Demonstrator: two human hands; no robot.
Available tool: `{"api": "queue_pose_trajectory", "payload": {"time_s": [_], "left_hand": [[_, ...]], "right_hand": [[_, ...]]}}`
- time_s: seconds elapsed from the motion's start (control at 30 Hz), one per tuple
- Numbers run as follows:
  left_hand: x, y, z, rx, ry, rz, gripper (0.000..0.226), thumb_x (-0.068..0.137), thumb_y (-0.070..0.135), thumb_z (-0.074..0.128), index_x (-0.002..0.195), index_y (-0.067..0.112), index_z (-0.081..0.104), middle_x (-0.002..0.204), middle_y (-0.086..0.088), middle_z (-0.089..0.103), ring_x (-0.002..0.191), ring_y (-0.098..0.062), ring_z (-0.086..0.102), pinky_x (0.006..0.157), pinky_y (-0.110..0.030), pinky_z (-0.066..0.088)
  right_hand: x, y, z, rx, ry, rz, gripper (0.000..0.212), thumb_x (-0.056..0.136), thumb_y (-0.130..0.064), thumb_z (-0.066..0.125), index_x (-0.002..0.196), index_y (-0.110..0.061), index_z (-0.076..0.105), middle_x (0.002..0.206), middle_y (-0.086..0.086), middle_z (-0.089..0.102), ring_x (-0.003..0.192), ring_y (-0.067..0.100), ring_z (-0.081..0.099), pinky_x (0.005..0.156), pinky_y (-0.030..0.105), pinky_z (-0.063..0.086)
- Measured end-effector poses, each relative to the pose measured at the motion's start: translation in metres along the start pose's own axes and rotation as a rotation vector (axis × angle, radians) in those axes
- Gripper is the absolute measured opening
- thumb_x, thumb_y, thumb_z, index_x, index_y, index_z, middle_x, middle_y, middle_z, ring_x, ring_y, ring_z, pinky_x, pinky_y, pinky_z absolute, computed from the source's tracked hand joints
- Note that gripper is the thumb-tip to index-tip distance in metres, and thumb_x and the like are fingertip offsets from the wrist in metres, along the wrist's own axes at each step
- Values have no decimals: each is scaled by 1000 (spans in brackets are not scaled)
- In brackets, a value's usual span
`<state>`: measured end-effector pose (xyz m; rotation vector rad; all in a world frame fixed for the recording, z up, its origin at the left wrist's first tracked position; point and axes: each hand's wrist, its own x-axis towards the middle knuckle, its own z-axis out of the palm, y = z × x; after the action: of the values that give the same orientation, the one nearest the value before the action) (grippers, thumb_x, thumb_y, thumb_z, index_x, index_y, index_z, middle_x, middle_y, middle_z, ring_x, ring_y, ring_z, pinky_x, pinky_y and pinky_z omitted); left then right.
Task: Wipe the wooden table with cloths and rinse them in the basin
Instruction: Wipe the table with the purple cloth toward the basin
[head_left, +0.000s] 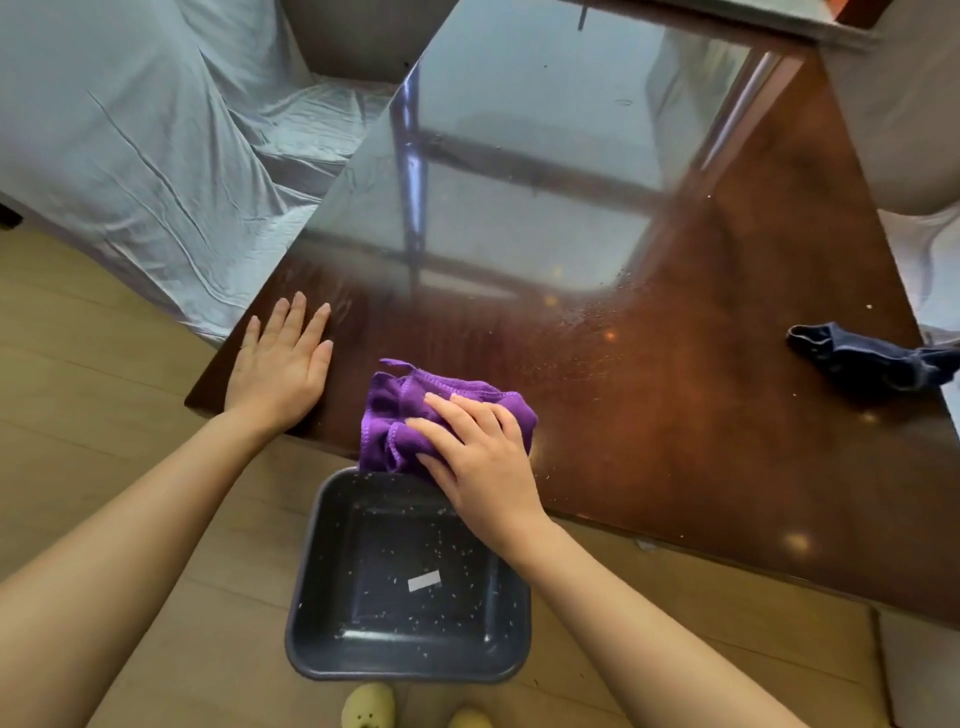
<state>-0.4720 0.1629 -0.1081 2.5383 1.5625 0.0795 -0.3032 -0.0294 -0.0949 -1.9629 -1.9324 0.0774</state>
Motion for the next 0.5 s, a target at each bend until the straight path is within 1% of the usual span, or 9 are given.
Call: {"api": "queue_pose_trajectory", "payload": {"time_s": [0.03, 0.1, 0.13, 0.2, 0.3, 0.37, 0.43, 0.5], "left_hand": [[0, 1, 0, -12, 6, 14, 53, 97, 34, 27, 147, 19, 16, 159, -7, 11, 147, -22, 7, 118, -43, 2], [0, 8, 0, -49, 6, 56, 53, 97, 35, 28, 147, 21, 17, 159, -6, 11, 147, -21, 7, 118, -43, 2], [0, 13, 0, -53, 2, 80, 53, 97, 36, 27, 147, 23, 16, 159, -5, 11, 147, -20, 6, 118, -43, 1], [1, 22, 1, -31, -12, 109, 53, 97, 38, 25, 147, 24, 16, 159, -3, 11, 147, -19, 5, 118, -42, 1], [-1, 25, 5, 15, -1, 100, 53, 96, 40, 22, 147, 25, 15, 159, -1, 10, 147, -18, 4, 118, -41, 0], [-1, 23, 7, 31, 6, 95, 54, 96, 41, 21, 147, 26, 13, 159, 0, 9, 147, -17, 3, 119, -41, 0], [0, 22, 10, 46, 9, 96, 55, 95, 42, 19, 147, 27, 10, 159, 0, 7, 147, -16, 2, 119, -41, 0], [-1, 22, 13, 50, 17, 97, 55, 95, 42, 19, 147, 27, 10, 159, 1, 7, 147, -16, 2, 119, -40, 0]], "right_hand": [[3, 3, -4, 39, 59, 18, 29, 88, -30, 59, 116, -23, 65, 128, 2, 62, 114, 25, 58, 96, 45, 47], [14, 15, -17, 138, 176, 116, 27, 87, -27, 61, 113, -20, 67, 126, 2, 63, 106, 26, 60, 89, 41, 46], [22, 26, -26, 172, 228, 189, 28, 87, -26, 61, 114, -20, 66, 127, 3, 63, 106, 27, 59, 88, 40, 44], [41, 56, -45, 165, 299, 317, 29, 89, -24, 60, 117, -20, 65, 129, 6, 61, 109, 30, 56, 90, 41, 42], [74, 116, -66, 85, 329, 454, 30, 92, -25, 55, 120, -18, 62, 131, 7, 59, 116, 33, 52, 93, 43, 40], [94, 158, -70, 10, 291, 547, 32, 94, -29, 50, 123, -18, 59, 134, 6, 56, 117, 35, 48, 94, 45, 39], [108, 195, -65, -86, 162, 639, 38, 96, -36, 45, 129, -21, 54, 142, 7, 48, 126, 36, 41, 102, 47, 34], [114, 217, -54, -138, 24, 696, 45, 96, -44, 38, 138, -28, 43, 152, 7, 33, 139, 32, 27, 114, 48, 20]]}}
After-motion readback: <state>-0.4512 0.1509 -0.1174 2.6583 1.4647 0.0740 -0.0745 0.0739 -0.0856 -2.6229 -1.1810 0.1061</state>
